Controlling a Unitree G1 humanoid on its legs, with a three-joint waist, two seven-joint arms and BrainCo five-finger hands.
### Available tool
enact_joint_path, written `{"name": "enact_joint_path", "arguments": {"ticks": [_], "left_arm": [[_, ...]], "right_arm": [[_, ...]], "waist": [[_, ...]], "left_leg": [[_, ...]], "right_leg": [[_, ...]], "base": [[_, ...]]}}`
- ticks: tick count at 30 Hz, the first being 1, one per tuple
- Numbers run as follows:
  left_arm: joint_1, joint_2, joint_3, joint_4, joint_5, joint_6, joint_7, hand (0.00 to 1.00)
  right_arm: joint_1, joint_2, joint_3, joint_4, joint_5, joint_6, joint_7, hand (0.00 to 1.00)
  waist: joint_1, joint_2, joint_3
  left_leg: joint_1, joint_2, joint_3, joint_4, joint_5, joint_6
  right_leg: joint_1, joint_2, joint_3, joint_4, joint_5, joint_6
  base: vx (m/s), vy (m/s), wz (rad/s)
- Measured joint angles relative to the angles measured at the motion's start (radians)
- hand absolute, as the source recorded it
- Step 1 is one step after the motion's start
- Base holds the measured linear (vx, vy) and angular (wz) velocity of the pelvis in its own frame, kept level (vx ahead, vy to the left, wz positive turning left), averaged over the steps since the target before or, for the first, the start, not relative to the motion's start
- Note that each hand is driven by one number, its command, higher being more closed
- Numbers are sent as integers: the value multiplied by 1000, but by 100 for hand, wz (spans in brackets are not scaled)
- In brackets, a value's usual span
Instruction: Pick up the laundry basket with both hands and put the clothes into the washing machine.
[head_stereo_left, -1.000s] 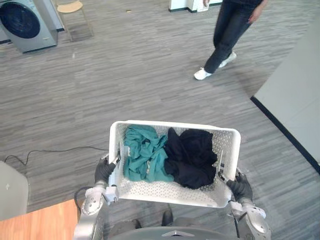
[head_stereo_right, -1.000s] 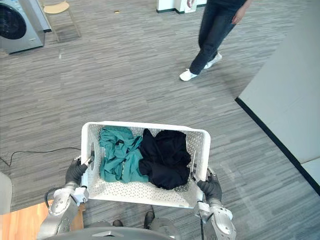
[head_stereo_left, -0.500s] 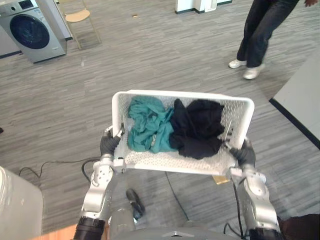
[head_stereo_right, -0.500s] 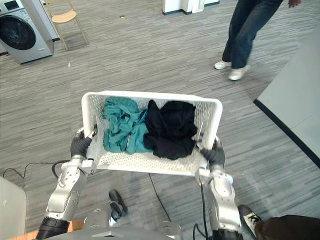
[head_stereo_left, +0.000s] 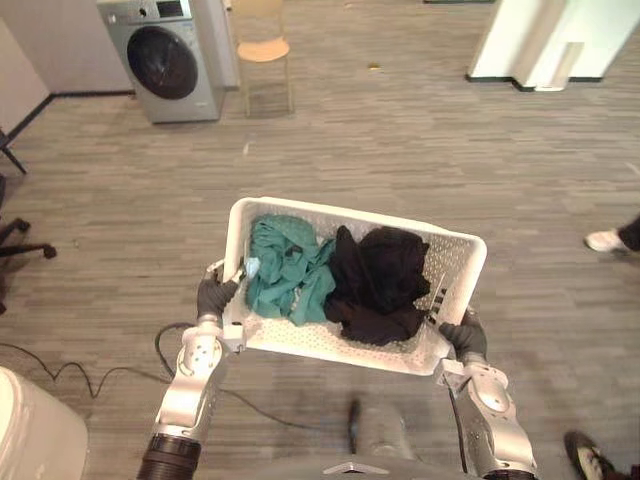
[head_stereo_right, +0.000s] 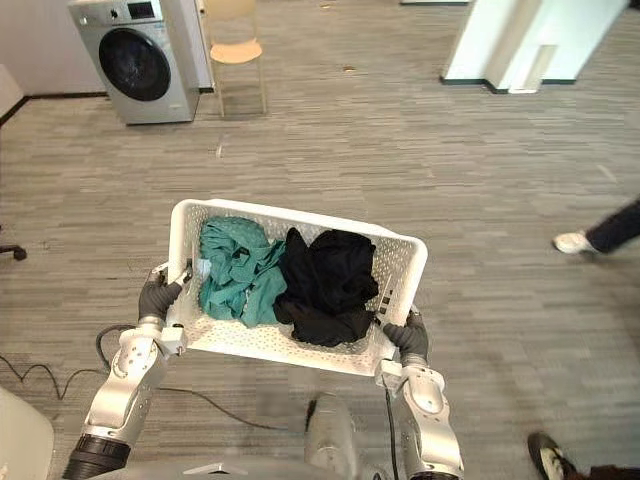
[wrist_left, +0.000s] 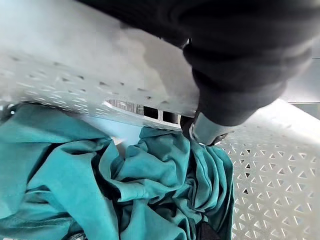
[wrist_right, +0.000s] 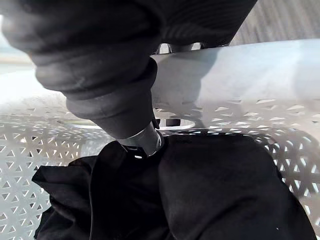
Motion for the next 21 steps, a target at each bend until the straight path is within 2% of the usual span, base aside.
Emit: {"name": "enact_joint_path", "arguments": {"ticks": [1, 2, 3, 4, 5, 6, 7, 8, 9, 10, 11, 12, 13, 14, 15, 16, 17, 18, 19, 20, 21], "left_arm": [[-1, -7, -6, 28, -1, -7, 0, 100], [-4, -24, -15, 66, -2, -7, -1, 100], [-9, -27, -23, 88, 1, -6, 0, 100], [-13, -28, -25, 92, 1, -6, 0, 100], [-15, -36, -25, 96, 0, -6, 0, 100], [-11, -51, -25, 95, -3, -6, 0, 100], [-10, -53, -25, 95, -11, -6, 0, 100], [-5, -53, -25, 93, -24, -7, 0, 100], [3, -55, -24, 88, -30, -7, 0, 100], [31, -59, -24, 67, -46, -13, 0, 100], [47, -65, -24, 55, -53, -19, 0, 100], [54, -77, -24, 50, -57, -21, 0, 100], [55, -86, -23, 48, -57, -21, 0, 100], [56, -94, -22, 48, -56, -22, 0, 100], [66, -107, -23, 46, -51, -21, -1, 100], [93, -122, -26, 36, -36, -18, -4, 100], [109, -131, -24, 26, -27, -18, -5, 100], [134, -142, -23, 16, -18, -18, -5, 100], [138, -132, -20, 16, -9, -13, -5, 100], [140, -127, -20, 17, -7, -7, -8, 100], [142, -109, -33, 18, -1, 9, -25, 100]], "right_arm": [[40, -7, 1, -32, 0, 0, 0, 100], [73, -20, -2, -41, 0, 0, 1, 100], [76, -25, -5, -39, 0, 11, 3, 100], [78, -27, -8, -47, 0, 16, 3, 100], [86, -28, -14, -72, 1, 24, 3, 100], [101, -35, -16, -100, 3, 24, -2, 100], [112, -34, -20, -124, 6, 23, -5, 100], [151, -25, -25, -191, 13, 22, -13, 100], [164, -25, -25, -218, 13, 20, -20, 100], [172, -27, -27, -245, 14, 7, -26, 100], [169, -29, -34, -252, 16, -2, -26, 100], [158, -28, -45, -250, 17, -4, -25, 100], [154, -28, -52, -245, 16, -5, -25, 100], [151, -29, -55, -239, 16, -6, -25, 100], [144, -29, -61, -217, 15, -6, -25, 100], [140, -28, -68, -184, 6, -7, -25, 100], [134, -29, -70, -172, 4, -7, -23, 100], [127, -25, -75, -152, -3, -8, -14, 100], [131, 9, -80, -145, -3, -8, -13, 100], [131, 26, -87, -135, -3, -8, -13, 100], [132, 50, -105, -73, -3, -8, -13, 100]], "waist": [[-16, -1, -6], [-28, 20, -26], [-24, 45, -19], [-25, 54, -4], [-18, 69, 21], [6, 76, 26], [17, 73, 35], [28, 45, 50], [33, 35, 51], [36, 19, 51], [42, 18, 47], [55, 20, 45], [65, 21, 42], [69, 25, 40], [67, 35, 35], [61, 37, 24], [65, 42, 22], [78, 50, 12], [90, 4, 13], [82, -13, 9], [58, -54, -12]], "left_leg": [[48, 13, -29, 12, -25, -41], [57, 51, -41, 66, -33, -52], [-2, 124, -32, 285, -18, -65], [-44, 171, -30, 436, 18, -66], [-143, 283, -30, 757, 184, -34], [-250, 391, -14, 1042, 252, 0], [-291, 427, -6, 1141, 247, 17], [-384, 455, 10, 1254, 201, 65], [-417, 451, 24, 1255, 179, 81], [-496, 426, 47, 1201, 125, 83], [-553, 394, 57, 1110, 85, 75], [-617, 346, 66, 924, 54, 58], [-643, 313, 74, 743, 51, 38], [-653, 298, 80, 623, 59, 20], [-664, 256, 78, 391, 106, -35], [-641, 212, 72, 201, 158, -65], [-633, 199, 70, 169, 168, -74], [-628, 166, 33, 204, 201, -19], [-616, 121, 22, 314, 228, 35], [-602, 108, 26, 356, 239, 53], [-570, 60, 14, 405, 181, 76]], "right_leg": [[0, 19, 45, 30, 161, -59], [-21, 32, 67, 137, 206, -45], [-29, 52, 55, 281, 85, -55], [-12, 57, 39, 321, 35, -51], [36, 83, 26, 385, -55, -65], [94, 126, 17, 413, -129, -91], [133, 141, 17, 415, -160, -102], [238, 147, 27, 410, -238, -120], [273, 146, 36, 401, -261, -121], [334, 142, 55, 370, -295, -119], [372, 139, 74, 345, -313, -115], [415, 120, 91, 313, -331, -103], [442, 108, 107, 294, -350, -94], [464, 101, 117, 282, -365, -88], [529, 88, 119, 240, -382, -68], [601, 76, 118, 212, -386, -30], [603, 74, 126, 262, -391, -27], [538, 48, 159, 487, -383, -13], [463, -27, 185, 740, -303, 74], [443, -68, 180, 828, -233, 104], [414, -153, 145, 925, -17, 79]], "base": [[901, -224, 79], [886, -291, 58], [839, -313, 30], [748, -302, -3], [717, -238, -25], [714, -215, -41], [831, -211, -44], [540, -138, -23], [666, -145, -21], [510, -57, -26], [766, -49, -45], [737, 41, -50], [618, 72, -47], [645, 125, -29], [720, 153, -21], [764, 166, -31], [807, 213, -63], [817, 250, -91], [799, 270, -74], [789, 249, -16], [814, 199, 46]]}}
